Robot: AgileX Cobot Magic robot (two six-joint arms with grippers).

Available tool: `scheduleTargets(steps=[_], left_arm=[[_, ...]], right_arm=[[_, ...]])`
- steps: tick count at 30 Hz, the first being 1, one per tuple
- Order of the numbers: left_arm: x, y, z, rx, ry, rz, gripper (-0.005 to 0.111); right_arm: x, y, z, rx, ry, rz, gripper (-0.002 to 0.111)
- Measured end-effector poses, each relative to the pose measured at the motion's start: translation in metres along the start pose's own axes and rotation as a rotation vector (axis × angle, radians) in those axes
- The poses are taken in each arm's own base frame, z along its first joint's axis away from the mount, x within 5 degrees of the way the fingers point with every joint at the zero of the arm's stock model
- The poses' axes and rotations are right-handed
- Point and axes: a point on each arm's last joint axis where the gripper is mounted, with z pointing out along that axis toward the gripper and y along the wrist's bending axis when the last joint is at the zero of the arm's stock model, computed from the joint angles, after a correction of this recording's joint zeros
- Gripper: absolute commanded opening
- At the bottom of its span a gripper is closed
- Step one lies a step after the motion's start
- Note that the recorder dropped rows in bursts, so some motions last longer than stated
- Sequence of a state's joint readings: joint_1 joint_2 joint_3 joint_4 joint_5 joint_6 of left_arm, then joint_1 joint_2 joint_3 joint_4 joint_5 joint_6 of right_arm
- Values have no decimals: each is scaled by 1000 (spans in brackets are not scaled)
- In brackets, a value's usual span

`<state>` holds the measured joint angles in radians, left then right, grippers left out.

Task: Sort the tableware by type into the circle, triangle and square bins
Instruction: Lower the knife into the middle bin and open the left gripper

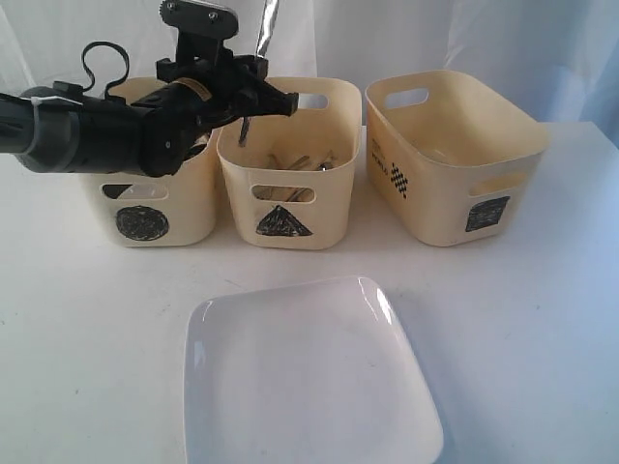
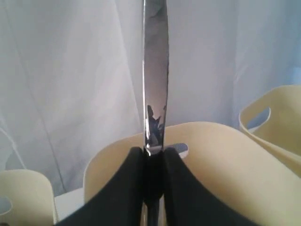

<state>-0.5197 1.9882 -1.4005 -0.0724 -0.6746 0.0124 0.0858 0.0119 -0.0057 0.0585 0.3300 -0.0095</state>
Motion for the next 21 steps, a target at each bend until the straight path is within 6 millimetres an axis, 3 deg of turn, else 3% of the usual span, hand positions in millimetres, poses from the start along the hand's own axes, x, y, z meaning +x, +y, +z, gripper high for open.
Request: scheduleTargets(steps=[9, 17, 21], left_arm=[[7, -9, 1, 95, 40, 54, 2], [13, -11, 1, 114, 108, 24, 51], [18, -11, 0, 111, 165, 25, 58]], right_arm=[[0, 0, 0, 0, 0, 0, 0], [0, 0, 0, 0, 0, 24, 0], [0, 0, 0, 0, 0, 26, 0]])
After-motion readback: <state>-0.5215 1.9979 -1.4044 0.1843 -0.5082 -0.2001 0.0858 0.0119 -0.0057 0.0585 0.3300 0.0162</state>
